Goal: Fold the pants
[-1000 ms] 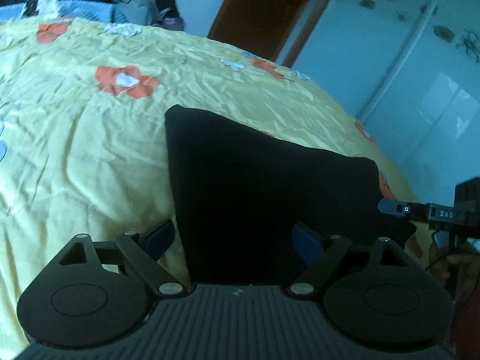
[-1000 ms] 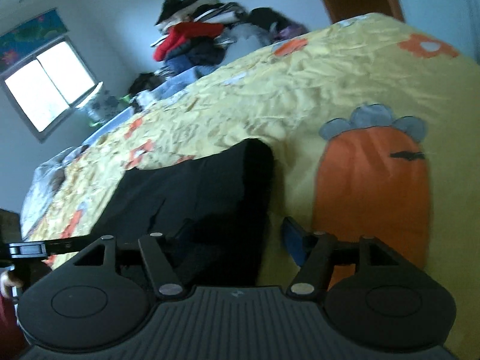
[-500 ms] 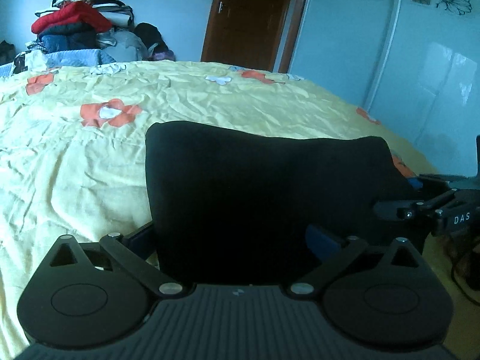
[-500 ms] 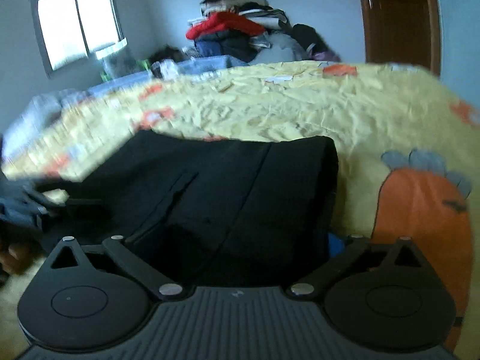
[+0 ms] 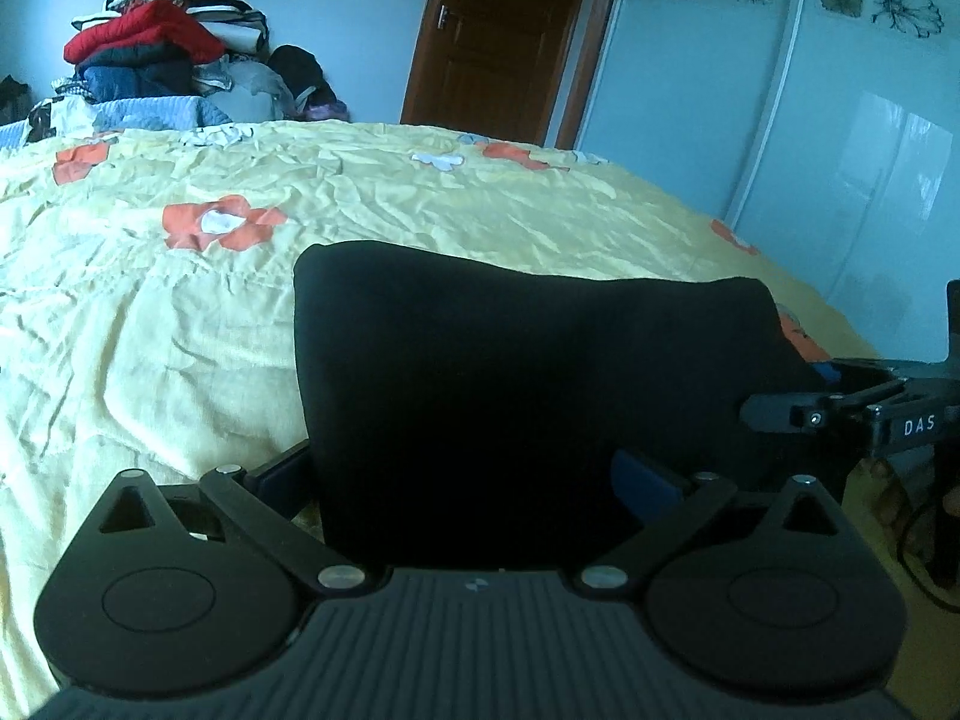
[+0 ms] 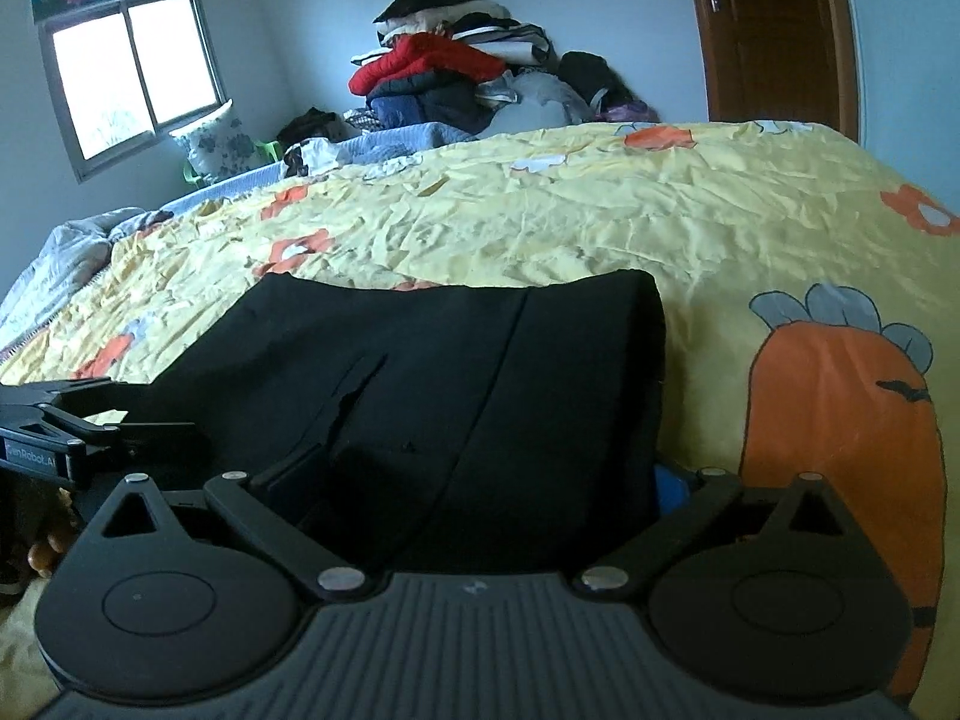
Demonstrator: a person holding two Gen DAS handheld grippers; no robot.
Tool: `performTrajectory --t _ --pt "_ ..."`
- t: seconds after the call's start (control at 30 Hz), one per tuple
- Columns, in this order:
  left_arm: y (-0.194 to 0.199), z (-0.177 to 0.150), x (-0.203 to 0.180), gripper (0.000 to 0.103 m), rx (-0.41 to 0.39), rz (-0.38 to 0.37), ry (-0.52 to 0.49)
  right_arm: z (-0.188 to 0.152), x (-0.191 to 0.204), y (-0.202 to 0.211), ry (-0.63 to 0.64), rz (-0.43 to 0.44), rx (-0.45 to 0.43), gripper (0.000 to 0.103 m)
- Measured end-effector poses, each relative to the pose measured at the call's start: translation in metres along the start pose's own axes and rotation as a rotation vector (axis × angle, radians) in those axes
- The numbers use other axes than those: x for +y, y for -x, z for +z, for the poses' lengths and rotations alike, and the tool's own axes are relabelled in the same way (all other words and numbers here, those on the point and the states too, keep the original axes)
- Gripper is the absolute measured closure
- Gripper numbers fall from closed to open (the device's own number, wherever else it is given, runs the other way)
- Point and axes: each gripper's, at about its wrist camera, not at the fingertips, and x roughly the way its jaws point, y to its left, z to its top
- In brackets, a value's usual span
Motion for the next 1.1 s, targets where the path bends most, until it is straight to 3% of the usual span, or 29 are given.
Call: performTrajectory --t 0.33,0.5,0.63,0.8,0.9,1.1 --pt "0.004 -0.002 0.009 0.0 -0.019 -0.038 0.052 -0.001 -0.001 0.0 -0.02 0.016 -0.008 0.0" --pt "0.0 -0.001 -0.004 0.0 0.002 0.043 -0.01 0.0 -0.001 -0.001 -0.012 0.009 -0.005 0.0" --pt "0.0 -0.002 -0.003 0.0 0.002 0.058 -0.009 0.0 -0.001 -0.001 -0.011 0.006 -0.006 0.0" --pt "0.001 -0.002 -0.004 0.0 -0.002 0.136 0.011 -0.001 0.004 -0.001 -0.026 -0.114 -0.018 0.0" --pt "0.001 -0.001 -0.003 0.0 -0.004 0.176 0.035 -0.002 0.007 -0.003 -0.013 -0.128 -0.012 0.0" --pt "0.003 -0.001 -0.002 0.0 -0.006 0.173 0.038 -0.001 0.001 -0.003 -0.034 -0.104 -0.015 0.0"
